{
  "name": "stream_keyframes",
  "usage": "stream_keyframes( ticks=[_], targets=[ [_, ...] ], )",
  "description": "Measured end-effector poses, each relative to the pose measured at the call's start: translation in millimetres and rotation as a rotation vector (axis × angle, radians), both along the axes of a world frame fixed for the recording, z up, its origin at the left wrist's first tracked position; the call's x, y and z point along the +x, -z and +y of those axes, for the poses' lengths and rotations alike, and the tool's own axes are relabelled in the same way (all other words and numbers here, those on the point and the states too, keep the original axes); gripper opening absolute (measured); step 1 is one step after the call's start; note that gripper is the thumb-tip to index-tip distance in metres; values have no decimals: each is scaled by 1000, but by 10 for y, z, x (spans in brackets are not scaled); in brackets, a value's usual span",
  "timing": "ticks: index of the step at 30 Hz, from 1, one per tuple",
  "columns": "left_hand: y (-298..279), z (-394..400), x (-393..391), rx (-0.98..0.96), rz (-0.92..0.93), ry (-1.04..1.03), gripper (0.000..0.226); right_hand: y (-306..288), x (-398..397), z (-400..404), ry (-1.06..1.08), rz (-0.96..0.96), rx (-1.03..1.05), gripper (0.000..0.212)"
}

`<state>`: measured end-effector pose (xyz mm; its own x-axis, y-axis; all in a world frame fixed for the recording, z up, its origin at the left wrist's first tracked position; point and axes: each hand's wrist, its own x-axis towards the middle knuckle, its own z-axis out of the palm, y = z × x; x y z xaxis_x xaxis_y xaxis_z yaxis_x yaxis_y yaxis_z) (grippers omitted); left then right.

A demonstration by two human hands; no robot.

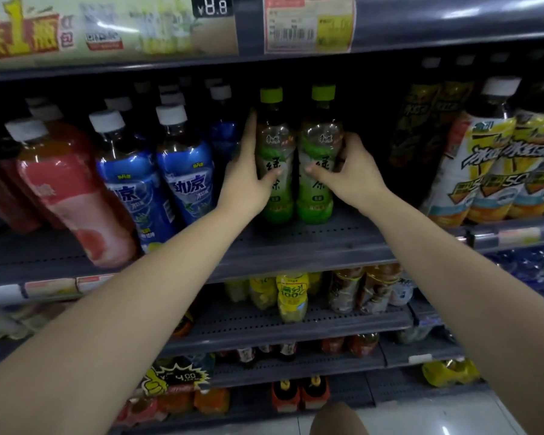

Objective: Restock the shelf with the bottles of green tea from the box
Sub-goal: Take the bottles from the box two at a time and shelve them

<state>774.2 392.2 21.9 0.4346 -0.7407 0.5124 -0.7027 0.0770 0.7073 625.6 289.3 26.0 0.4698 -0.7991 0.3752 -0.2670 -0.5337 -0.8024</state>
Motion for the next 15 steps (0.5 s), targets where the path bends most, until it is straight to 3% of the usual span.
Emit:
stream_keyframes(
  ticks=[5,15],
  targets=[
    [146,-233,-177,-165,262,-122,80,58,98,-234,-4,-71,81,69],
    [226,-382,-29,-153,256,-41,78,98,173,-308,8,-86,26,66]
  ],
)
